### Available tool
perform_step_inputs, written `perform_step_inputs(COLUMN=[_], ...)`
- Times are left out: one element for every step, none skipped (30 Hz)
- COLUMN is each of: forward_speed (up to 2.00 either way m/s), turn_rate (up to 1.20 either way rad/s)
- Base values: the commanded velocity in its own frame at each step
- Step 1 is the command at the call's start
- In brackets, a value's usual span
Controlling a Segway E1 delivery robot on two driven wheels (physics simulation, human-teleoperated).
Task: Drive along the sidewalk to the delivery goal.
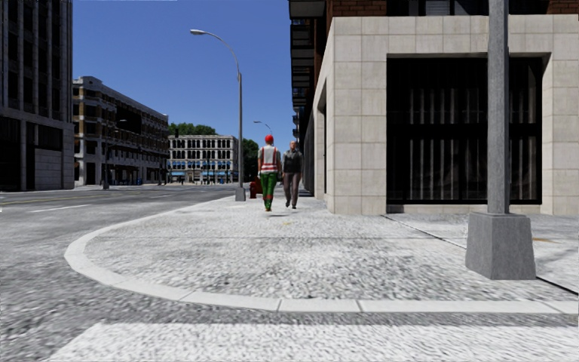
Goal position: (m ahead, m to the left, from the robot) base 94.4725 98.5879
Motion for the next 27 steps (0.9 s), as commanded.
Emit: perform_step_inputs(forward_speed=[1.87,1.86,1.86,1.85,1.85,1.85,1.85,1.85,1.85,1.85,1.85,1.85,1.85,1.85,1.85,1.85,1.85,1.84,1.83,1.81,1.81,1.81,1.8,1.8,1.79,1.79,1.79], turn_rate=[0.35,0.35,0.35,0.37,0.38,0.38,0.38,0.38,0.38,0.38,0.38,0.38,0.38,0.38,0.38,0.38,0.38,0.38,0.38,0.38,0.38,0.4,0.42,0.43,0.44,0.44,0.44])
